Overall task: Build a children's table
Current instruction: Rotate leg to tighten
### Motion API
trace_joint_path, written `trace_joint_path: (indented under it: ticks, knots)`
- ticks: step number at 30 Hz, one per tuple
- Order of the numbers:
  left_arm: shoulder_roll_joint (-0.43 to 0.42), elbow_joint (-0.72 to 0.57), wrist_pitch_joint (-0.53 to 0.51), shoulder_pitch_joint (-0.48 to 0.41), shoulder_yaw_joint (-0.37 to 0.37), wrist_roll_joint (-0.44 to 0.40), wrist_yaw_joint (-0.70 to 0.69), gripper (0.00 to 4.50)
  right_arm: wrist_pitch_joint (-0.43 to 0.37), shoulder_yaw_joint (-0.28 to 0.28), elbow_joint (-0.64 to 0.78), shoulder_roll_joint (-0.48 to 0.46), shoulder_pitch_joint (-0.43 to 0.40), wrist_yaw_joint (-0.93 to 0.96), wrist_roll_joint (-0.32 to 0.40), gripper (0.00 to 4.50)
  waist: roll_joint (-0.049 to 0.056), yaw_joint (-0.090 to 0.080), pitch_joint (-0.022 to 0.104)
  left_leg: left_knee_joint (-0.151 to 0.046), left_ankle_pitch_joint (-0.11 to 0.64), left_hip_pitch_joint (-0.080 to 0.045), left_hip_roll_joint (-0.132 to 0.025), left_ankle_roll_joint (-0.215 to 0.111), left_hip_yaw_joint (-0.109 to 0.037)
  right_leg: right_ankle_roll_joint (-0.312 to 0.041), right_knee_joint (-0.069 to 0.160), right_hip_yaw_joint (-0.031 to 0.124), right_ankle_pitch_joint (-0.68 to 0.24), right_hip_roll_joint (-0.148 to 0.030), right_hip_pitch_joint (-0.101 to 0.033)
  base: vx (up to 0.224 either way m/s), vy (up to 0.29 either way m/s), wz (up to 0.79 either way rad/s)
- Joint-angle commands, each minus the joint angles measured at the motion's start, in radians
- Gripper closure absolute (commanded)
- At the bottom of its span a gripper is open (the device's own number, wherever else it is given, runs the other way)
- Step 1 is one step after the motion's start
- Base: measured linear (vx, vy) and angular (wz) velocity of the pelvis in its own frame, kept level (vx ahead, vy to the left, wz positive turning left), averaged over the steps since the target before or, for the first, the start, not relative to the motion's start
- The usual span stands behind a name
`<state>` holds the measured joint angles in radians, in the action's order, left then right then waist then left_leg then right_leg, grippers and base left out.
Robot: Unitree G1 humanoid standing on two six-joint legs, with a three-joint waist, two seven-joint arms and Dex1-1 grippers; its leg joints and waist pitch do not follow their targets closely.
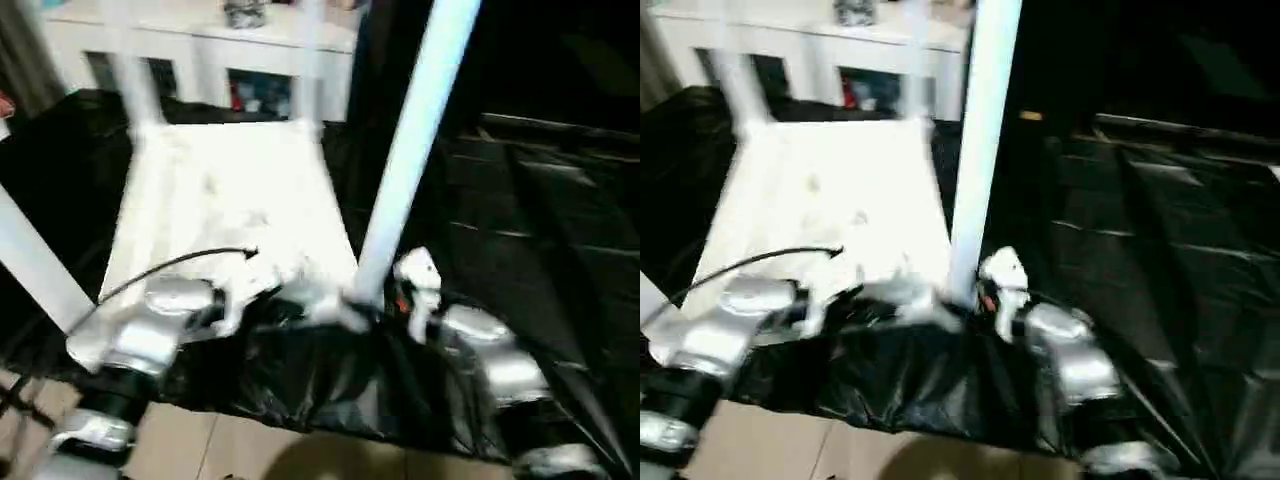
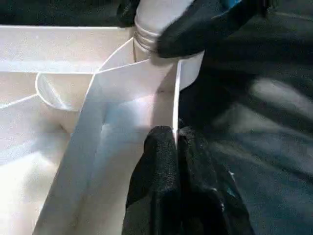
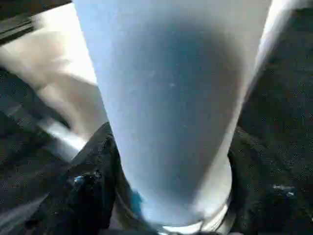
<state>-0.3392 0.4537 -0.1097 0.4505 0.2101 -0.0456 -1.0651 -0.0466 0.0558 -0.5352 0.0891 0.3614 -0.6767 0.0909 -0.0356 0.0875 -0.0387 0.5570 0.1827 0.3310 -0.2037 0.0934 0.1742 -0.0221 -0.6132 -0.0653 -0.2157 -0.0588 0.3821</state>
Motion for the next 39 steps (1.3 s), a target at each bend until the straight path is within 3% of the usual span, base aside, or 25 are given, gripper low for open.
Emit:
trace_joint_path:
  ticks: [1, 7, 10, 12, 14, 18, 22, 25, 28, 34, 39]
  knots:
    - [0.077, -0.005, -0.028, 0.013, 0.021, -0.003, 0.114, 4.5, -0.018, 0.067, -0.036, -0.086, 0.011, 0.055, -0.021, 1.8, -0.001, 0.001, 0.036, -0.069, 0.267, 0.002, -0.032, 0.005, -0.014, -0.105, 0.103, 0.056, -0.412, -0.089, -0.027, 0.0, 0.0, 0.0]
    - [0.18, -0.027, -0.077, 0.007, 0.034, -0.067, 0.296, 4.5, -0.008, 0.047, -0.148, -0.206, 0.059, 0.316, -0.078, 1.8, 0.005, -0.004, 0.039, -0.068, 0.237, 0.005, -0.032, 0.005, -0.011, -0.125, 0.092, 0.058, -0.308, -0.084, -0.028, 0.0, 0.0, 0.0]
    - [0.216, -0.044, -0.09, -0.002, 0.039, -0.077, 0.347, 4.5, 0.019, 0.067, -0.161, -0.236, 0.065, 0.32, -0.098, 1.8, 0.006, -0.001, 0.044, -0.063, 0.209, 0.006, -0.03, -0.008, -0.008, -0.134, 0.087, 0.058, -0.23, -0.083, -0.031, 0.0, 0.0, 0.0]
    - [0.219, -0.048, -0.082, -0.008, 0.043, -0.074, 0.338, 4.5, 0.023, 0.079, -0.148, -0.235, 0.057, 0.289, -0.093, 1.11, 0.004, 0.0, 0.046, -0.06, 0.176, 0.01, -0.027, -0.027, -0.006, -0.139, 0.082, 0.058, -0.171, -0.081, -0.036, 0.0, 0.0, 0.0]
    - [0.217, -0.051, -0.078, -0.013, 0.045, -0.07, 0.325, 4.5, 0.022, 0.078, -0.14, -0.232, 0.054, 0.272, -0.084, 1.08, 0.004, 0.0, 0.045, -0.06, 0.17, 0.012, -0.026, -0.032, -0.005, -0.139, 0.081, 0.057, -0.164, -0.08, -0.038, 0.0, 0.0, 0.0]
    - [0.159, -0.072, -0.047, -0.034, 0.047, -0.047, 0.206, 4.5, 0.034, 0.099, -0.104, -0.152, 0.056, 0.133, -0.071, 0.64, 0.007, -0.002, 0.043, -0.063, 0.207, 0.011, -0.028, -0.034, -0.008, -0.128, 0.089, 0.056, -0.232, -0.082, -0.036, 0.0, 0.0, 0.0]
    - [0.107, -0.069, -0.021, -0.037, 0.057, -0.043, 0.126, 4.5, 0.033, 0.126, -0.072, -0.085, 0.052, 0.0, -0.056, 0.64, 0.006, -0.006, 0.044, -0.061, 0.193, 0.014, -0.028, -0.043, -0.007, -0.14, 0.085, 0.056, -0.192, -0.08, -0.039, 0.0, 0.0, 0.0]
    - [0.045, -0.049, 0.0, -0.025, 0.051, -0.024, 0.031, 4.5, 0.047, 0.171, -0.029, 0.011, 0.044, -0.172, -0.054, 0.64, 0.006, -0.006, 0.042, -0.061, 0.198, 0.012, -0.028, -0.053, -0.007, -0.148, 0.087, 0.055, -0.205, -0.08, -0.04, 0.0, 0.0, 0.0]
    - [0.017, -0.046, 0.007, -0.02, 0.046, -0.007, -0.028, 4.5, 0.048, 0.181, -0.006, 0.05, 0.041, -0.255, -0.041, 0.64, 0.005, -0.006, 0.042, -0.061, 0.203, 0.011, -0.029, -0.054, -0.006, -0.153, 0.089, 0.056, -0.222, -0.08, -0.038, 0.0, 0.0, 0.0]
    - [-0.038, -0.044, 0.032, -0.009, 0.041, 0.045, -0.154, 4.5, 0.007, 0.201, 0.037, 0.12, 0.045, -0.437, -0.002, 0.64, 0.004, 0.006, 0.045, -0.057, 0.167, 0.008, -0.034, -0.066, -0.004, -0.191, 0.074, 0.054, -0.125, -0.078, -0.041, 0.0, 0.0, 0.0]
    - [-0.061, -0.027, 0.047, 0.003, 0.04, 0.063, -0.203, 4.5, -0.012, 0.222, 0.044, 0.152, 0.06, -0.517, 0.003, 0.64, 0.0, 0.015, 0.043, -0.057, 0.177, 0.007, -0.034, -0.057, -0.003, -0.19, 0.076, 0.053, -0.161, -0.082, -0.04, 0.0, 0.0, 0.0]
